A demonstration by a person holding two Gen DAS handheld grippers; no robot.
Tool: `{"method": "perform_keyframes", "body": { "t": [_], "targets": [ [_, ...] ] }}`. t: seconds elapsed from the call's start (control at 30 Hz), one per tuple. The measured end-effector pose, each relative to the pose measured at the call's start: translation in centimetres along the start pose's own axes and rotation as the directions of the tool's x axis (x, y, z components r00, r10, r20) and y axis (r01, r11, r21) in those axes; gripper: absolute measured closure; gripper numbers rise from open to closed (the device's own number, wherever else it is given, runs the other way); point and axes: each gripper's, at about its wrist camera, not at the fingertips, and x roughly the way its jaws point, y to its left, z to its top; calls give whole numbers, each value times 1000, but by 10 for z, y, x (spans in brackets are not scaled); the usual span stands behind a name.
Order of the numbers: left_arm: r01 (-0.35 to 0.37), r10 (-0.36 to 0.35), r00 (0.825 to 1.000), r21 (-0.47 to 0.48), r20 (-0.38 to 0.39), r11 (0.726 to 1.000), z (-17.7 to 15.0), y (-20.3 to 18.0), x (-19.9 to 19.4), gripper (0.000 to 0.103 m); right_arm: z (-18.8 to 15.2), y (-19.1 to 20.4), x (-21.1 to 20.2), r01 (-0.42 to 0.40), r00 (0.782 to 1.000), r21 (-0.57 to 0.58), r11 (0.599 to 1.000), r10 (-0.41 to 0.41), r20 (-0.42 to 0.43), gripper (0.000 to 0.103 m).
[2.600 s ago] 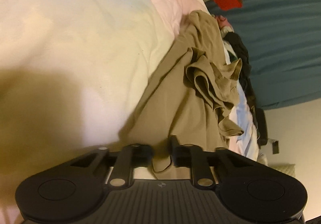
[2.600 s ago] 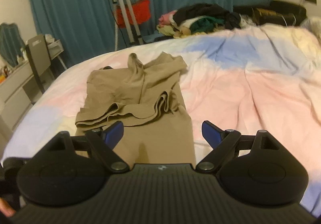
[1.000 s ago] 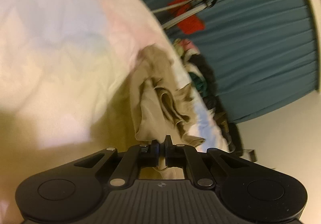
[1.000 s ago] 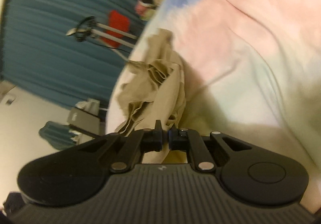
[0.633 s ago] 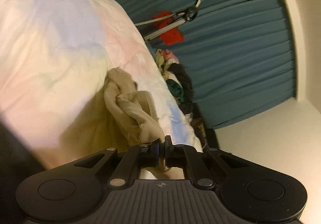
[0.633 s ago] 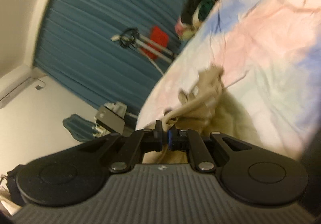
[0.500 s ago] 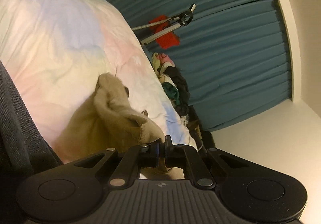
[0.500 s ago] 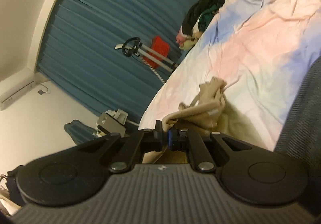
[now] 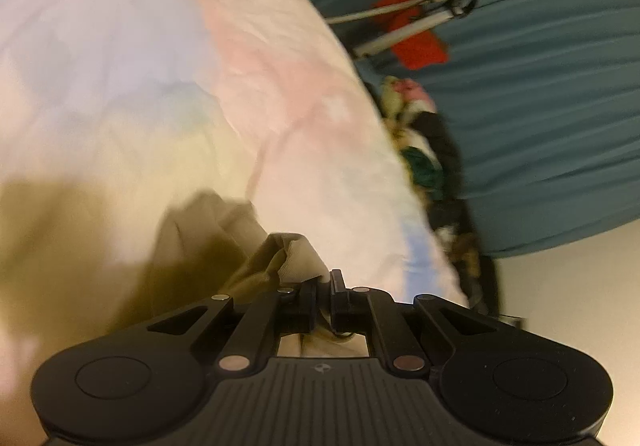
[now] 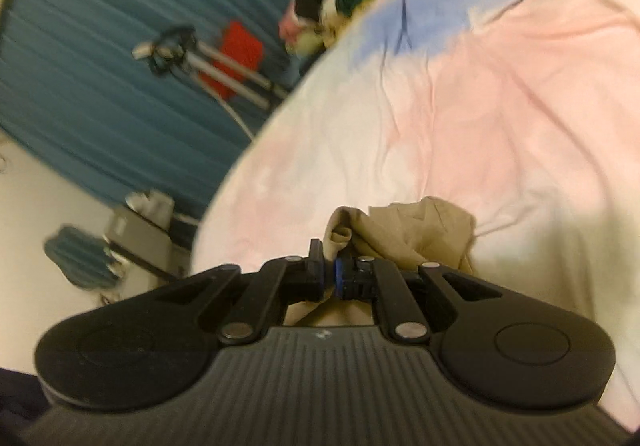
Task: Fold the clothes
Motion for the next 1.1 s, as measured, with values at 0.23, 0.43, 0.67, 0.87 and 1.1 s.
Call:
{"method": "perform_keyframes", "body": {
  "t": [0.23,0.43,0.67,0.87,1.1],
  "targets": [
    [47,-49,999,74,23,996,-2,24,30,96,1,-20,29,-14,999,-34,999,12,-45,94],
    [44,-46,999,208,8,977,-3,8,32,90,13,-27,47,-14,994,36,999,18,-106,91],
    [23,-19,1000,425,-15,905,-14,-20,28,15,10,-17,24,-93,983,23,995,95,-158,14],
    [-101,48,994,653,98,751,-54,-38,5,0,-26,17,-11,-108,989,-293,950,72,-131,13],
    [-242,154,970,703,188,669,-61,-35,35,1,-45,23,28,16,991,-514,858,-81,-104,60]
  ]
}}
